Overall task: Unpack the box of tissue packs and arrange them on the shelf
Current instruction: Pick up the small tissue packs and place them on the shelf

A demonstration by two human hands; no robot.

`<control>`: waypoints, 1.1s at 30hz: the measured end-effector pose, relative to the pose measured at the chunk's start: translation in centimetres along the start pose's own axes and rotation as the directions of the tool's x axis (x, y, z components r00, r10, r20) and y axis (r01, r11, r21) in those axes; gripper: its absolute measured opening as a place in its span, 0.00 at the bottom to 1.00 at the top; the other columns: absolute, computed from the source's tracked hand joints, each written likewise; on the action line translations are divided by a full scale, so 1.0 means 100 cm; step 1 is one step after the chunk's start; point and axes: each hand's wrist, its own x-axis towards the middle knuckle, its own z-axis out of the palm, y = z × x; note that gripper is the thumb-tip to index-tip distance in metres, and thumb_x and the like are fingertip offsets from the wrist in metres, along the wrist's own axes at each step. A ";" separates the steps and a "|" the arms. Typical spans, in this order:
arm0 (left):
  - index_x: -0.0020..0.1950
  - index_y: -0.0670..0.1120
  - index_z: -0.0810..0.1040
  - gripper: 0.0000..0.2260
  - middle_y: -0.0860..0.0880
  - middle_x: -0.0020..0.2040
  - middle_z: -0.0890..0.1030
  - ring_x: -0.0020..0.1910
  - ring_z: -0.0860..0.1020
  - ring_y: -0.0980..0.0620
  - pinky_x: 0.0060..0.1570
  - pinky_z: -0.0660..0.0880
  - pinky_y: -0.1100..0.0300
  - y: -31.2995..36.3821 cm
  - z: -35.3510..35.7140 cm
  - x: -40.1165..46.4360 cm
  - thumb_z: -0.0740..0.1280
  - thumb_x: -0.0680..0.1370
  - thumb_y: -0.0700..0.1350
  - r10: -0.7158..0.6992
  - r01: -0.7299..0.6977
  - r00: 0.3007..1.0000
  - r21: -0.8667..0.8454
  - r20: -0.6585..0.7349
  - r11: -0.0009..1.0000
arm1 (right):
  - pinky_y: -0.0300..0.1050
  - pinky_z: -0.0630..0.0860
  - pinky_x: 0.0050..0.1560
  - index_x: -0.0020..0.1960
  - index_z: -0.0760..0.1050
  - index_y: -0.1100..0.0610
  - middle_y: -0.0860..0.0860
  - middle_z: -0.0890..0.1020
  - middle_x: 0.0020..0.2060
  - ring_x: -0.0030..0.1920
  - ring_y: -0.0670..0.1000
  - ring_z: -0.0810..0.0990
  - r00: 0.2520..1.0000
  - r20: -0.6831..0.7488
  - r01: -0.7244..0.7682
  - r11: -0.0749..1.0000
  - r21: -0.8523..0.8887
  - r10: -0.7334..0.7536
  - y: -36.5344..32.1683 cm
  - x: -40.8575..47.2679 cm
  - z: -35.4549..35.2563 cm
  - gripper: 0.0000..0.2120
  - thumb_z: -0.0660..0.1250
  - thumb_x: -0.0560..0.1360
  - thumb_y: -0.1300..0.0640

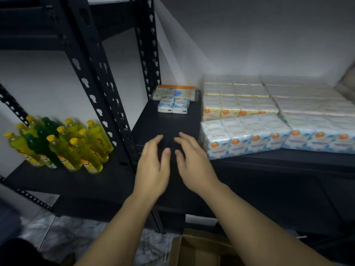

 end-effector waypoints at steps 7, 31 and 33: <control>0.65 0.53 0.80 0.11 0.56 0.61 0.79 0.60 0.77 0.61 0.54 0.68 0.75 0.040 0.014 -0.009 0.64 0.85 0.50 -0.049 0.045 0.997 -0.074 -0.056 0.996 | 0.27 0.57 0.72 0.77 0.70 0.54 0.46 0.70 0.76 0.75 0.42 0.66 0.985 0.144 0.080 0.988 0.129 -0.098 0.018 -0.049 -0.042 0.21 0.61 0.84 0.61; 0.70 0.57 0.76 0.23 0.61 0.58 0.84 0.58 0.82 0.62 0.58 0.81 0.57 0.097 0.040 0.009 0.77 0.77 0.46 0.001 0.073 0.940 -0.205 0.342 0.976 | 0.51 0.70 0.74 0.72 0.76 0.46 0.40 0.74 0.71 0.73 0.43 0.70 0.997 0.011 -0.075 0.997 0.021 0.075 0.069 -0.082 -0.148 0.19 0.68 0.81 0.51; 0.74 0.56 0.73 0.26 0.60 0.61 0.83 0.60 0.81 0.62 0.62 0.80 0.53 0.092 0.046 0.021 0.76 0.77 0.48 -0.013 0.071 0.941 -0.161 0.337 0.984 | 0.46 0.65 0.77 0.72 0.76 0.47 0.40 0.72 0.73 0.75 0.42 0.66 0.995 -0.042 -0.089 0.996 -0.009 0.088 0.074 -0.080 -0.159 0.19 0.68 0.82 0.52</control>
